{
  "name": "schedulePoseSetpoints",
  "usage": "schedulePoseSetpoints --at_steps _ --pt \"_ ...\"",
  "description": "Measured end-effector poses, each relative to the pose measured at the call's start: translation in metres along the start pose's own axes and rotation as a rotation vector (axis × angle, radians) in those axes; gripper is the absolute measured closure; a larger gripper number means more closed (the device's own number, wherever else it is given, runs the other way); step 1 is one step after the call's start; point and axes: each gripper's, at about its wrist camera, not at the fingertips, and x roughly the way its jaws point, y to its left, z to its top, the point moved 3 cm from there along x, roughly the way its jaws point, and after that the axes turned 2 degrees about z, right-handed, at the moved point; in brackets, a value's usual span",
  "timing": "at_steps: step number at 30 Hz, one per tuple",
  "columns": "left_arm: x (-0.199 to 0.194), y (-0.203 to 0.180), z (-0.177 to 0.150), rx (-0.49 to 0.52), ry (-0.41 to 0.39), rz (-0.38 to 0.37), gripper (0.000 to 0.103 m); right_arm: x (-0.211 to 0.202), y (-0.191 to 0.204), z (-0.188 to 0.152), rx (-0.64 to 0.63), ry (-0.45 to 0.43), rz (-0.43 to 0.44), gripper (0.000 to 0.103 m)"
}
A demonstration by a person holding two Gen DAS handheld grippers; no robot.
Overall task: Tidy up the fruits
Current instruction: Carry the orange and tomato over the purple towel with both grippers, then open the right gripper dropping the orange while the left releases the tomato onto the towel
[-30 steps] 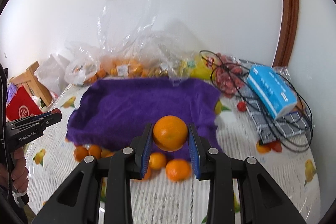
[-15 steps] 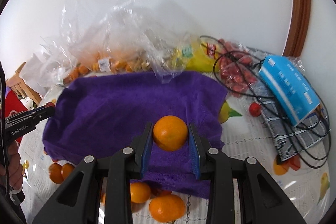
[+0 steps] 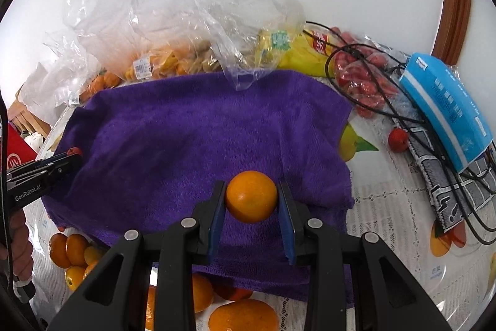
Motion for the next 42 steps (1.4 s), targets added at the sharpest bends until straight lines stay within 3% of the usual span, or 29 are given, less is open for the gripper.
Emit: schedulePoseSetpoints --at_steps 14,21,28,42 --pt "0.003 -0.002 -0.006 -0.002 0.036 -0.035 0.075 -0.003 0.002 -0.002 -0.001 0.005 -0.005 0.067" --pt "-0.023 -0.01 -0.01 0.02 0.014 -0.038 0.053 -0.029 0.004 -0.001 0.02 -0.019 -0.042 0.04" --pt "-0.067 -0.017 -0.023 0.035 -0.041 0.005 0.047 -0.074 0.009 -0.008 0.02 -0.073 -0.105 0.04" --pt "-0.124 -0.025 -0.06 0.033 -0.07 0.0 0.047 -0.15 0.016 -0.043 0.034 -0.138 -0.08 0.039"
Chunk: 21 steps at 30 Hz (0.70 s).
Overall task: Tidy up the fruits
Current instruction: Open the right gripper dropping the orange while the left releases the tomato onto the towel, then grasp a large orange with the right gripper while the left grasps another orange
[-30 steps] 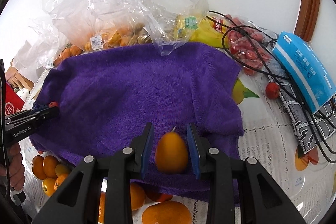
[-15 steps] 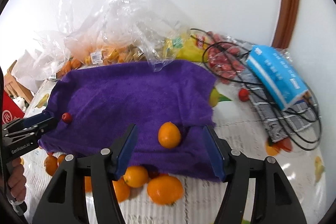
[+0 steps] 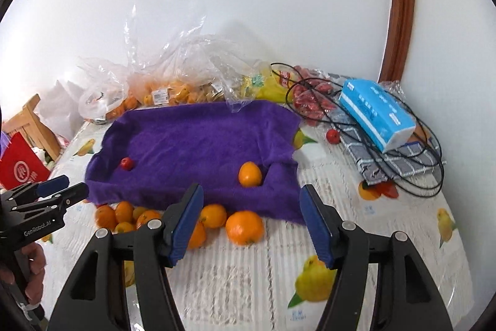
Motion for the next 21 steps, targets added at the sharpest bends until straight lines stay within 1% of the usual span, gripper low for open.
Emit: schedulePoseSetpoints --at_steps 3,5,6,8,11,17,21 --pt "-0.008 0.001 -0.006 -0.004 0.004 0.002 0.047 -0.011 -0.001 -0.006 0.015 -0.009 0.019 0.039" --pt "-0.01 0.001 -0.01 0.01 0.023 0.024 0.047 -0.015 -0.001 -0.009 0.015 -0.015 0.022 0.039" --pt "-0.012 0.001 -0.012 0.016 0.027 0.023 0.047 -0.017 -0.001 -0.01 0.011 -0.014 0.022 0.039" --pt "-0.016 0.001 -0.015 0.03 0.02 0.028 0.047 -0.02 -0.001 -0.013 0.004 -0.017 0.023 0.039" --pt "-0.02 0.003 -0.015 0.024 0.003 0.03 0.047 -0.021 -0.001 -0.016 0.003 -0.015 0.038 0.039" --pt "-0.008 0.009 -0.021 -0.03 0.017 -0.007 0.047 -0.012 0.005 -0.025 -0.01 0.004 0.055 0.039" --pt "0.006 0.013 -0.024 -0.039 0.035 0.007 0.047 0.002 0.011 -0.032 -0.045 0.022 0.053 0.039"
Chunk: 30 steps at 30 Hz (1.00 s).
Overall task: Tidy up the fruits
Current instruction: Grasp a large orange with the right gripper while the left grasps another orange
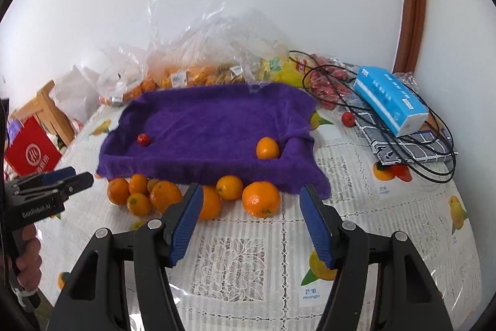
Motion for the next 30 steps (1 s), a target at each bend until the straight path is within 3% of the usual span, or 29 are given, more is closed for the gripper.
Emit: schedulePoseSetpoints --at_steps 9,21,23,30 --pt "0.026 0.009 0.0 0.006 0.011 0.032 0.047 0.047 -0.01 -0.013 -0.003 0.07 0.027 0.047" --pt "0.051 0.007 -0.004 -0.012 0.07 0.012 0.046 0.104 -0.023 -0.022 0.011 0.146 0.084 0.053" --pt "0.052 0.005 -0.006 -0.012 0.078 0.0 0.046 0.109 -0.022 -0.024 0.003 0.162 0.085 0.058" --pt "0.056 0.002 -0.01 0.011 0.085 0.0 0.047 0.102 -0.02 -0.03 -0.017 0.153 0.08 0.059"
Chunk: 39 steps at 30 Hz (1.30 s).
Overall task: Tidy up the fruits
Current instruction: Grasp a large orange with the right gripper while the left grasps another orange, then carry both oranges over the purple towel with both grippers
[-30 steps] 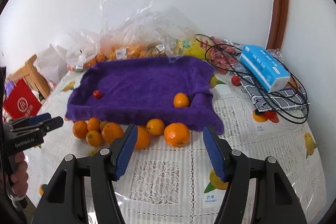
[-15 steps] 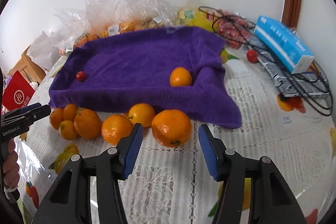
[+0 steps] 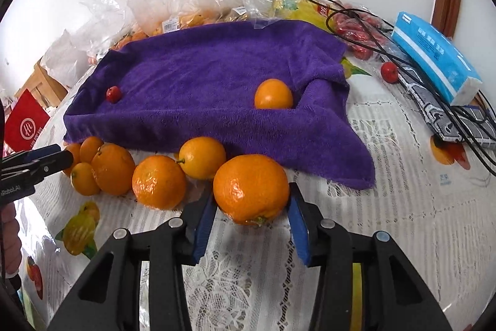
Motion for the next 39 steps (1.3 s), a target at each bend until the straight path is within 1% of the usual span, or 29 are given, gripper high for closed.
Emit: schedulePoseSetpoints --at_steps 4,6,7,13,18,23,28,32,36,39 --pt "0.009 -0.001 -0.003 0.005 0.012 -0.013 0.051 -0.004 -0.001 -0.003 0.007 0.004 -0.005 0.059" --pt "0.011 -0.001 -0.004 0.002 0.012 -0.022 0.056 -0.005 -0.002 -0.006 0.016 0.007 -0.011 0.059" --pt "0.012 -0.002 -0.003 0.0 0.012 -0.036 0.061 -0.005 -0.003 -0.007 0.019 0.009 -0.012 0.059" --pt "0.011 -0.009 -0.004 0.05 -0.007 -0.013 0.061 -0.012 0.0 -0.009 0.035 0.003 -0.017 0.059" --pt "0.001 -0.003 -0.007 0.01 0.0 -0.028 0.061 -0.028 0.005 -0.008 0.03 -0.014 -0.03 0.059" --pt "-0.017 -0.002 -0.008 0.004 -0.009 -0.02 0.061 -0.051 0.01 -0.006 0.04 -0.046 -0.031 0.059" --pt "-0.04 -0.007 -0.003 0.012 -0.041 -0.03 0.061 -0.077 0.015 0.0 0.049 -0.083 -0.039 0.059" --pt "-0.058 -0.009 0.002 0.006 -0.067 -0.057 0.061 -0.097 0.02 0.006 0.055 -0.114 -0.051 0.059" --pt "-0.073 -0.009 0.007 0.009 -0.094 -0.055 0.061 -0.113 0.025 0.011 0.054 -0.137 -0.057 0.059" --pt "-0.08 -0.008 0.012 -0.003 -0.099 -0.057 0.061 -0.12 0.027 0.016 0.048 -0.151 -0.06 0.059"
